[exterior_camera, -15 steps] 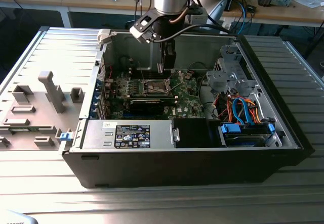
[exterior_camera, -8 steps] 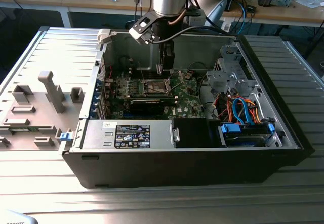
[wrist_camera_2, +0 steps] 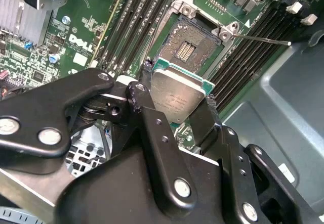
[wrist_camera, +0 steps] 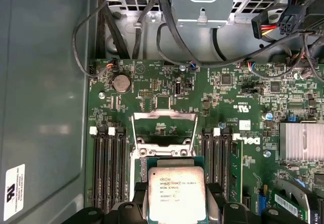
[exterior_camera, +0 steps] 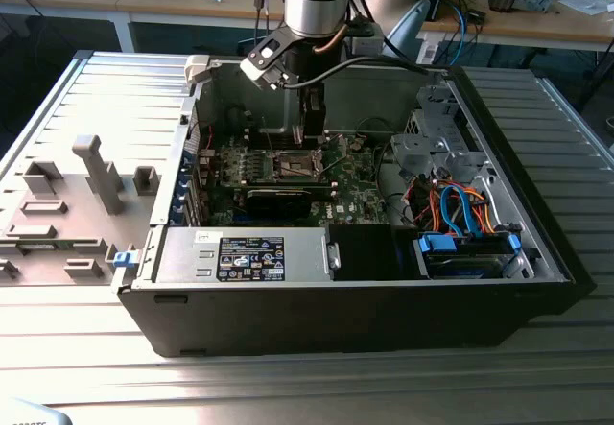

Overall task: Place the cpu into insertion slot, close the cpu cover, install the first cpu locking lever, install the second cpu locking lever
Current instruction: 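Place the cpu into insertion slot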

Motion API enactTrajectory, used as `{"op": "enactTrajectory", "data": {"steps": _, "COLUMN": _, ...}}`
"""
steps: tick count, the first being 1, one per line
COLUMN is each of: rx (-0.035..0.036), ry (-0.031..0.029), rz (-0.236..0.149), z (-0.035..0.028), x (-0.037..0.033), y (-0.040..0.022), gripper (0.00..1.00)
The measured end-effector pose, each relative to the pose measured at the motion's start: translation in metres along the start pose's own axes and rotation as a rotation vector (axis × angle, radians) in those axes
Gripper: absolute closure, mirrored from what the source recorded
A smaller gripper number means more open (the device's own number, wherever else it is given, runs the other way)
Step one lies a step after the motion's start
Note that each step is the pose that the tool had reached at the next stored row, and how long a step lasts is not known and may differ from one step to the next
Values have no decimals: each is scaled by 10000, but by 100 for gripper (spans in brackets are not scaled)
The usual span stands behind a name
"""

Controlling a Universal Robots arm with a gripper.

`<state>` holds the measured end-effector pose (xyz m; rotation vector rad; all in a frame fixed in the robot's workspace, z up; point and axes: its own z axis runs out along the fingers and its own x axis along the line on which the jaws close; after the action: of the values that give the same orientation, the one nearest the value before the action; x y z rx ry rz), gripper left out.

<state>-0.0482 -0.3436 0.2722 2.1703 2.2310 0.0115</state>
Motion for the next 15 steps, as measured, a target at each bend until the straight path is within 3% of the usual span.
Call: {"op": "enactTrajectory", "data": {"steps": 15, "rx": 0, "ry": 0, "rz": 0, "z": 62, "x": 2, "y": -34, "gripper": 45}}
